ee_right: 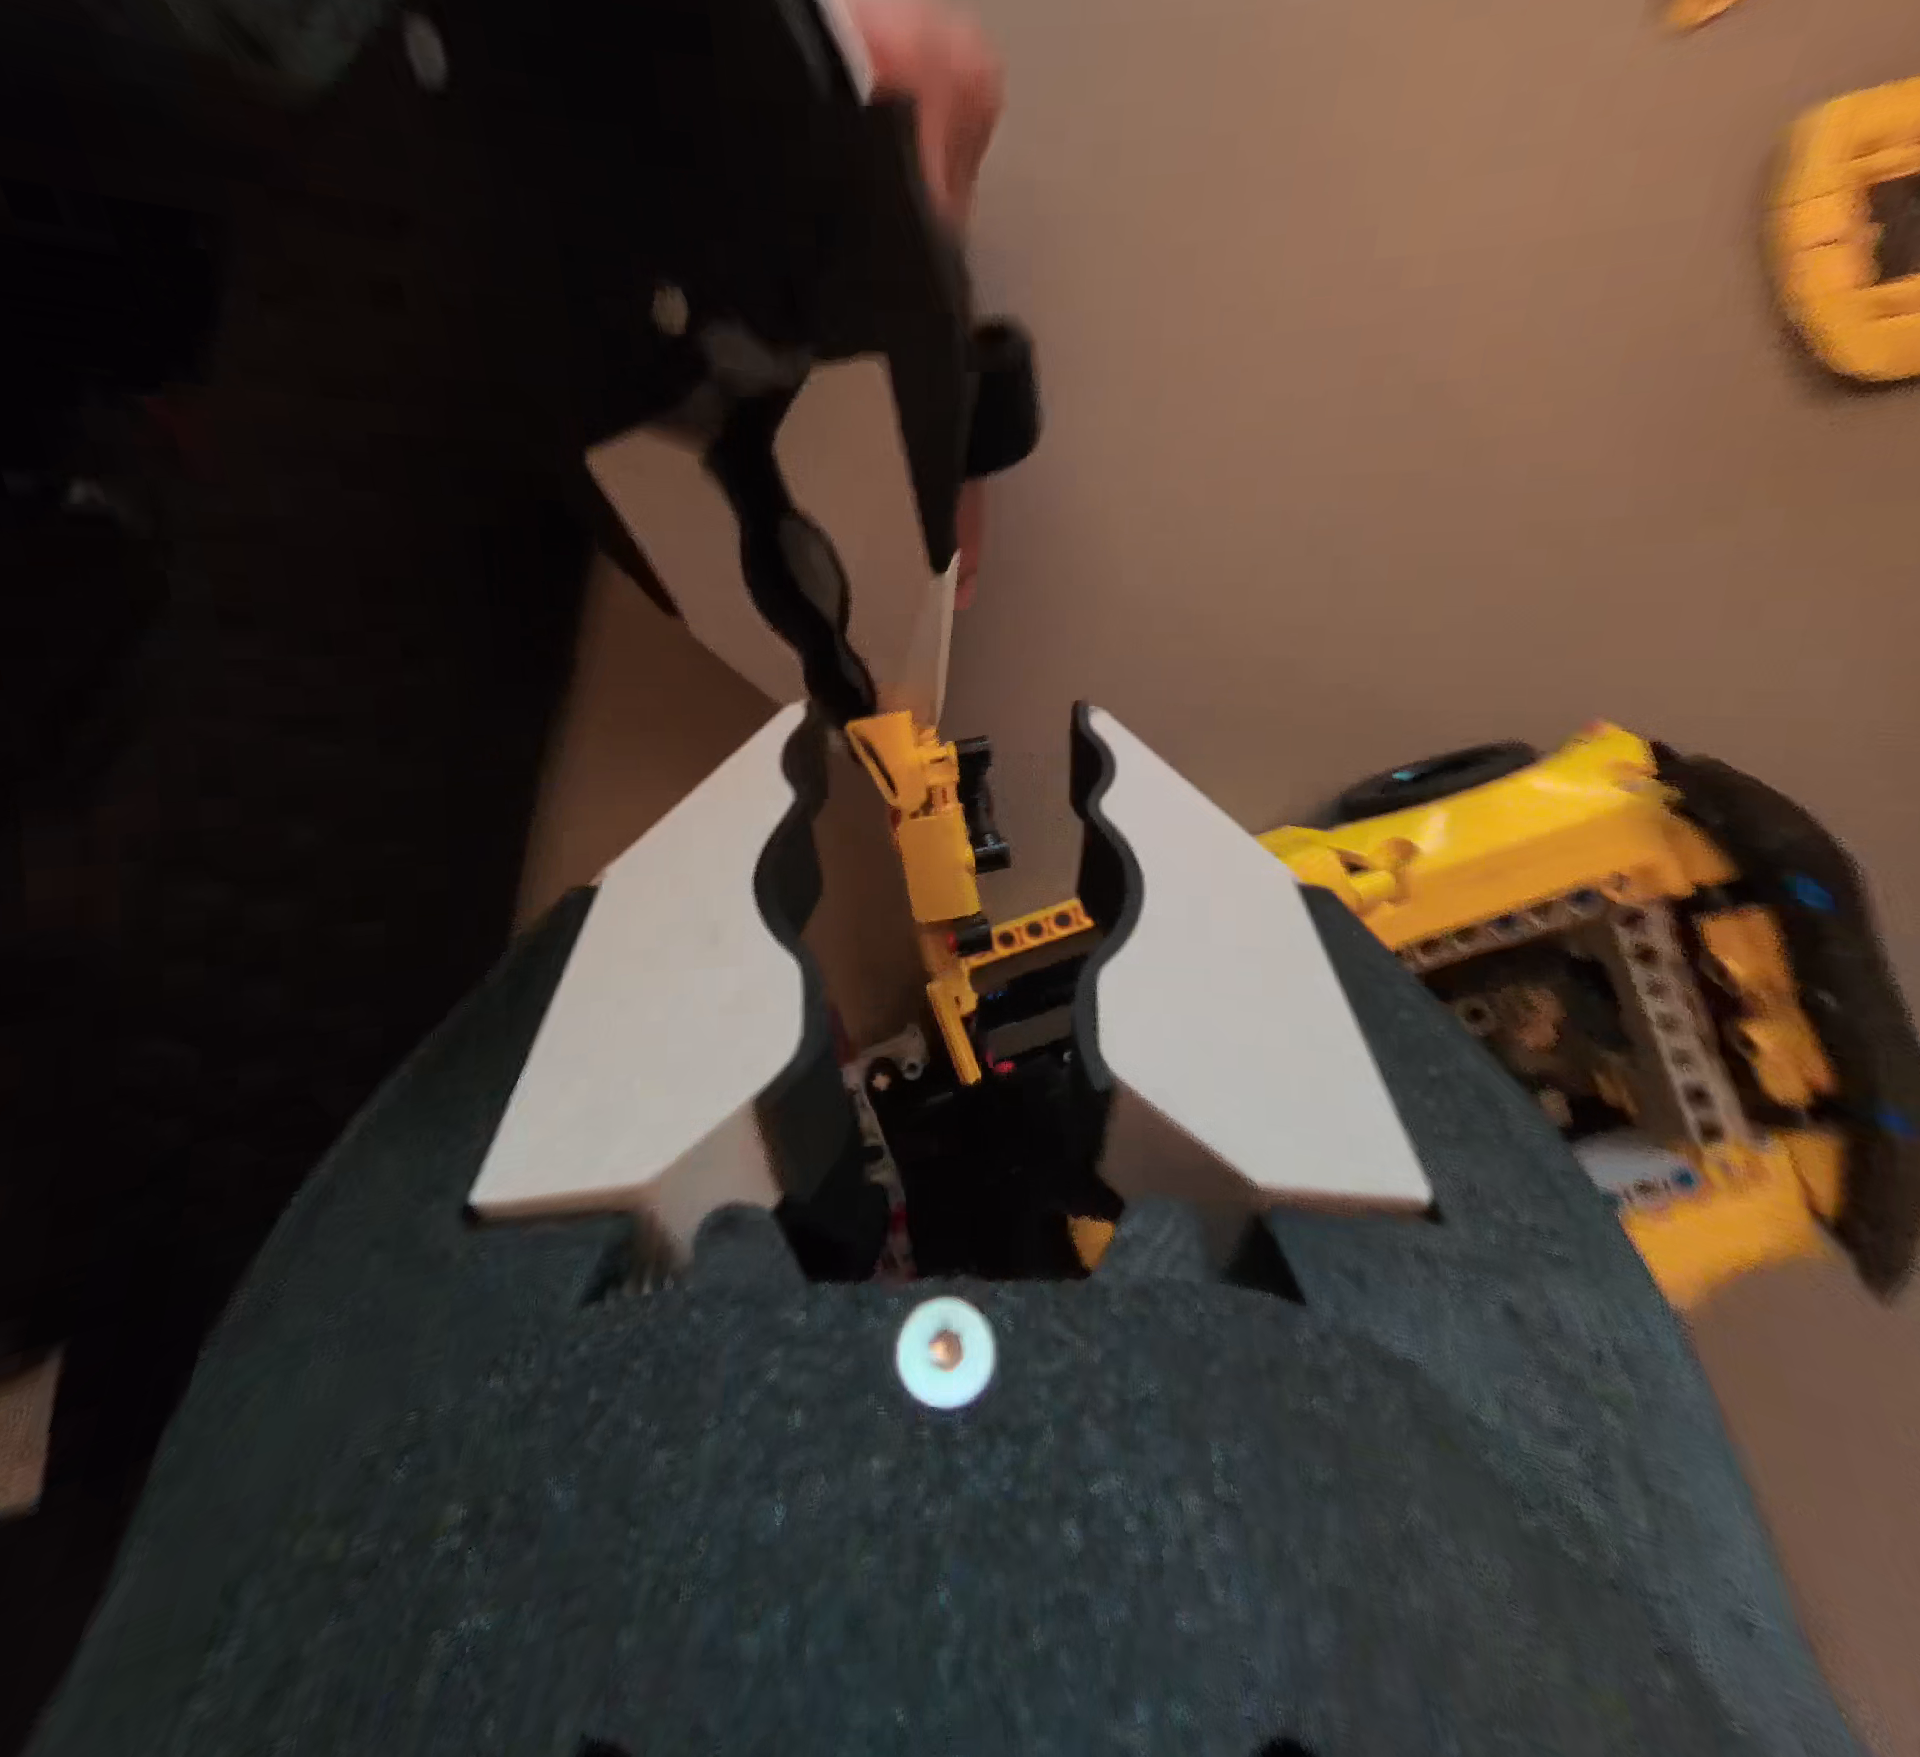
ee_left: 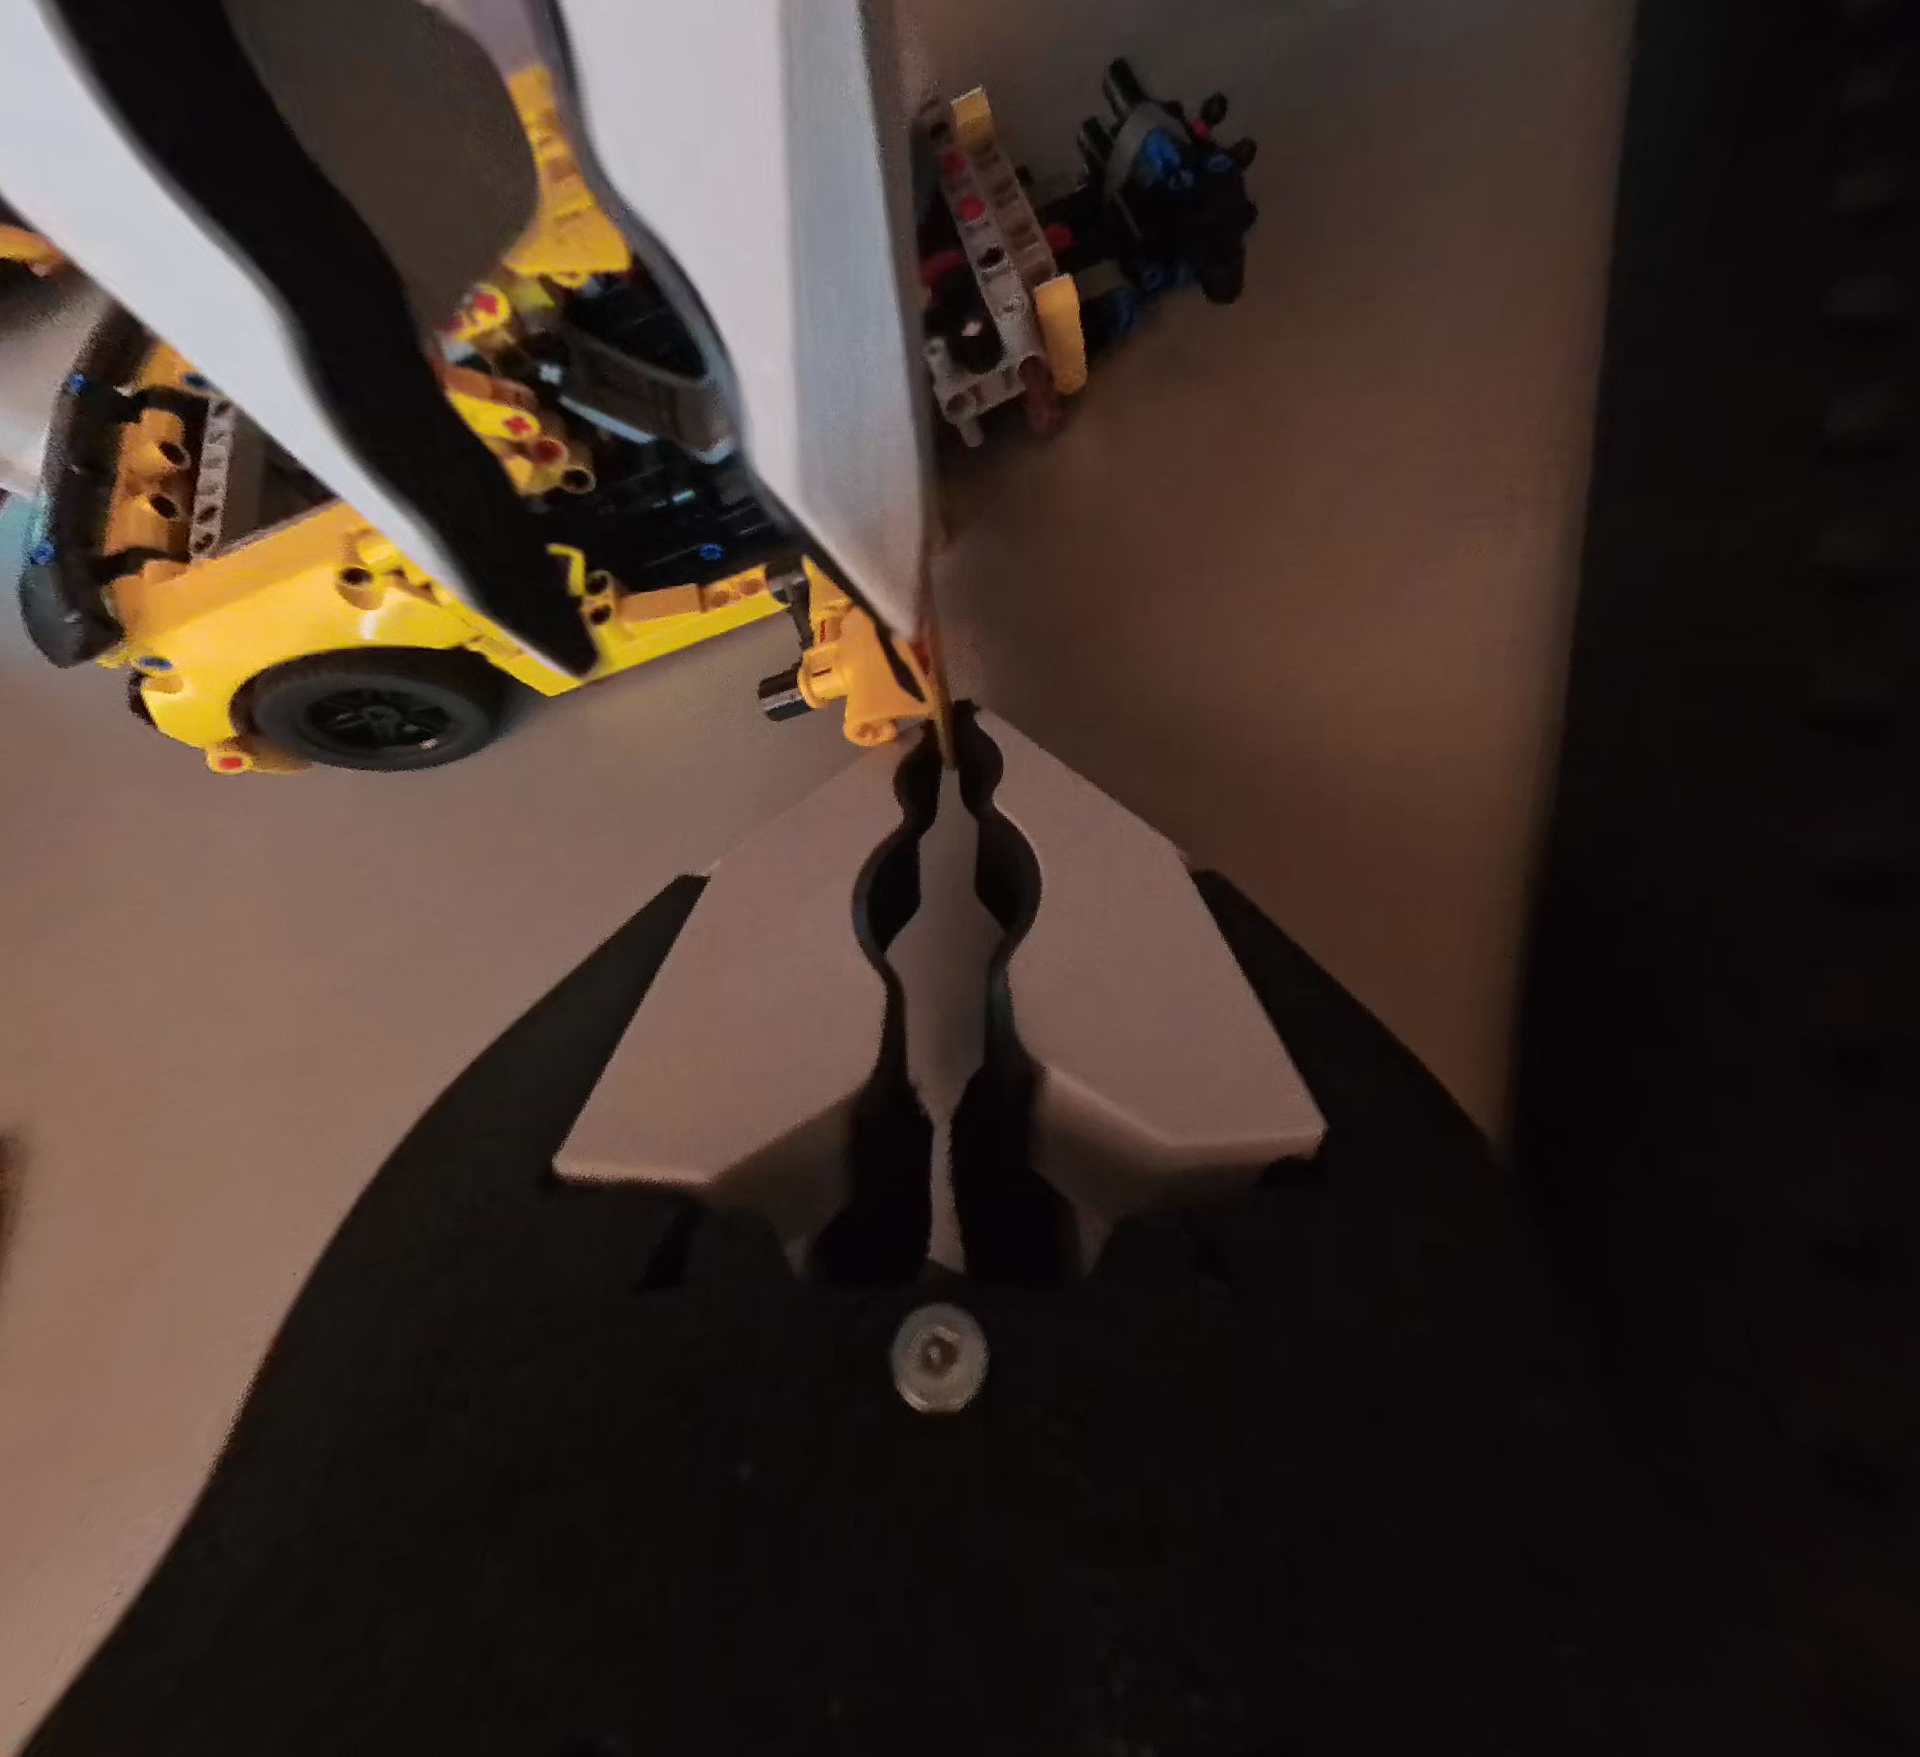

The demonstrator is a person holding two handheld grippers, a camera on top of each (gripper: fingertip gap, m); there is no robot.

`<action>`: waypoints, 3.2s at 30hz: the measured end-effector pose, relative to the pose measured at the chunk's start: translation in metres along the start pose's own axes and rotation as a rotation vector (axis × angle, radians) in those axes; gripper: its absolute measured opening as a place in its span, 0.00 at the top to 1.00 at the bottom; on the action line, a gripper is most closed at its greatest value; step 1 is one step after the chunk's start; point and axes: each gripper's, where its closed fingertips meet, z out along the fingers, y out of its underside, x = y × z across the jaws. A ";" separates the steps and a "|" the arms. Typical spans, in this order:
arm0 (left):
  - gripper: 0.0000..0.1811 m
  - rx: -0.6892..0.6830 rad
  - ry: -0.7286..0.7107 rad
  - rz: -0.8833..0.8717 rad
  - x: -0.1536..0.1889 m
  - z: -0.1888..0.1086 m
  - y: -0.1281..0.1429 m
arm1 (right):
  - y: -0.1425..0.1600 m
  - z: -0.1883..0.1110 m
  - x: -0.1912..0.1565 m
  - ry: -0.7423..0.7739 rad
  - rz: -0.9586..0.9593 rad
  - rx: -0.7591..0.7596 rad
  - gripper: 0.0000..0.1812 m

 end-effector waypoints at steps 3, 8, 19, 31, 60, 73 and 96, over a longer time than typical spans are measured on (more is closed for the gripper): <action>0.97 0.029 0.074 -0.059 0.015 0.002 -0.013 | -0.008 -0.035 0.012 0.252 0.172 0.267 0.74; 0.86 0.047 0.232 -0.183 0.036 -0.011 -0.019 | 0.049 -0.058 -0.017 0.647 0.417 0.486 0.70; 0.75 0.085 0.385 -0.647 0.003 0.008 -0.042 | 0.075 -0.002 -0.028 0.960 0.148 0.114 0.62; 0.96 0.159 0.428 -0.729 -0.011 0.009 -0.047 | 0.081 0.000 -0.005 1.028 -0.007 -0.019 0.86; 0.81 0.141 0.347 -0.370 0.008 -0.004 -0.036 | 0.066 -0.017 -0.023 0.787 0.242 0.404 0.94; 0.83 0.099 0.219 -0.164 0.012 0.009 -0.033 | 0.070 -0.014 -0.018 0.759 0.273 0.390 0.97; 0.83 0.082 0.171 -0.179 0.006 0.013 -0.030 | 0.068 -0.010 -0.003 0.788 0.399 0.363 0.95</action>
